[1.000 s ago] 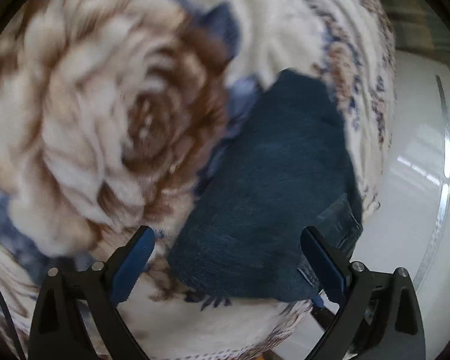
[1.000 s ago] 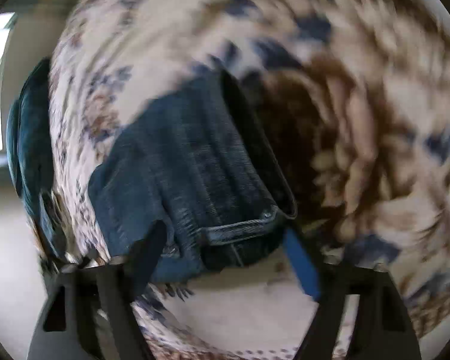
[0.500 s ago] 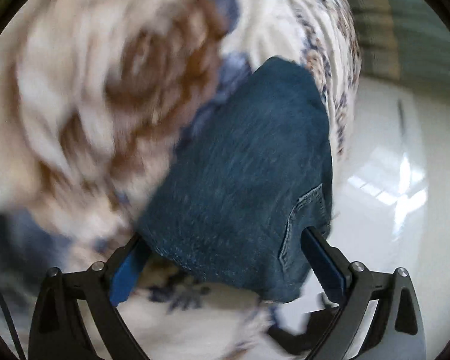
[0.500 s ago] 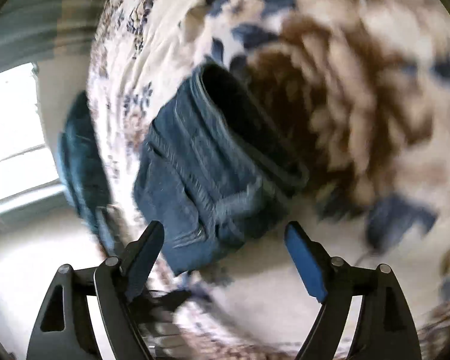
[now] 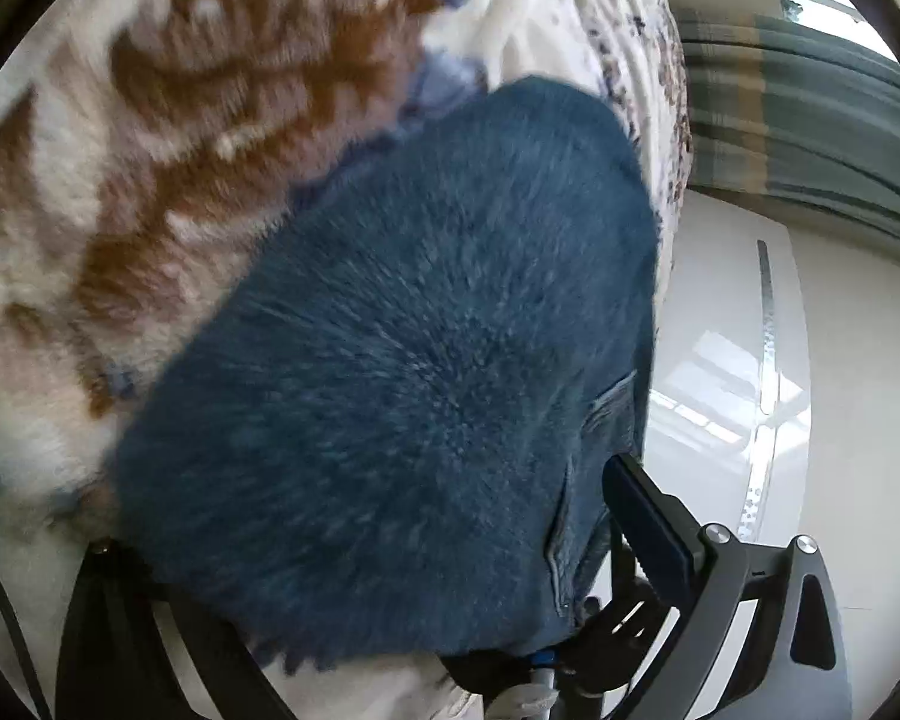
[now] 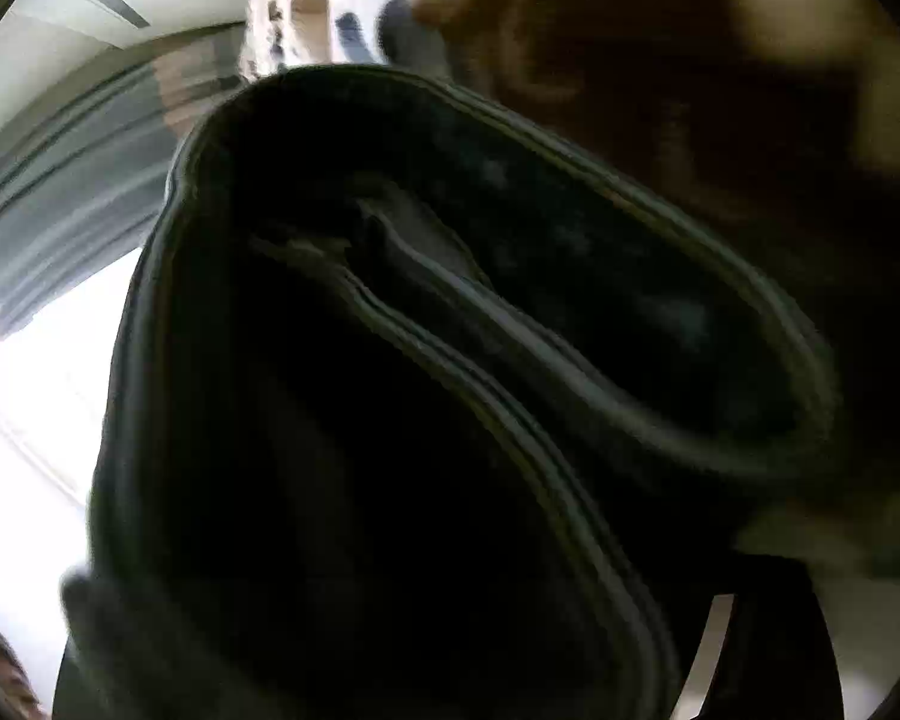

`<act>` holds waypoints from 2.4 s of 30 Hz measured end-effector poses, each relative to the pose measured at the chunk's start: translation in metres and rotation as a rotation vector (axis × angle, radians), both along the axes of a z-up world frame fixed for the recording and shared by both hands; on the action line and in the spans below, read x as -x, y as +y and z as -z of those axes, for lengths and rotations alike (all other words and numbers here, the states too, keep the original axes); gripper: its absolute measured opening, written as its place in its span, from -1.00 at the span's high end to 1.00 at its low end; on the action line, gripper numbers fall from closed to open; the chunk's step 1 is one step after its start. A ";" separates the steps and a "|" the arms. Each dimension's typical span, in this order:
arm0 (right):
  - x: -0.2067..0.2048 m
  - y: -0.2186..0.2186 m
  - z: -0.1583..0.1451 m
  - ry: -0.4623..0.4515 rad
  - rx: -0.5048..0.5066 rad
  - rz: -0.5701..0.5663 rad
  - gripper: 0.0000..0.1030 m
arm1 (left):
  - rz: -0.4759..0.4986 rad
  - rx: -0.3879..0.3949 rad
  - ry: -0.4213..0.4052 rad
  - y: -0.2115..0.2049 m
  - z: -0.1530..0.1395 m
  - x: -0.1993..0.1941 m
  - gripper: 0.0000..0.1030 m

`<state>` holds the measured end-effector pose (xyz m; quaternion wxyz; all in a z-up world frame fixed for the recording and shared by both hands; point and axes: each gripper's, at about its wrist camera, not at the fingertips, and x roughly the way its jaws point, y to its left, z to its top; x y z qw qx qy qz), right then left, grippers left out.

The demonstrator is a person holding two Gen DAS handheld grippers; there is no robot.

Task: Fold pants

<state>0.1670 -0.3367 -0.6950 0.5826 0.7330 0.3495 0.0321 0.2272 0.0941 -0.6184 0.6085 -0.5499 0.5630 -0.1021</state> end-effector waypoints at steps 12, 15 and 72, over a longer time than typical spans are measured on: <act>-0.001 -0.004 -0.015 -0.001 -0.128 0.089 -0.76 | -0.058 0.054 0.026 0.012 -0.012 0.030 -0.99; -0.009 -0.004 -0.027 0.000 -0.121 0.059 -0.76 | -0.056 0.057 0.027 0.009 -0.008 0.030 -0.99; -0.184 0.072 -0.267 -0.179 0.139 -0.216 0.12 | -0.049 -0.116 -0.276 0.127 -0.248 -0.036 0.38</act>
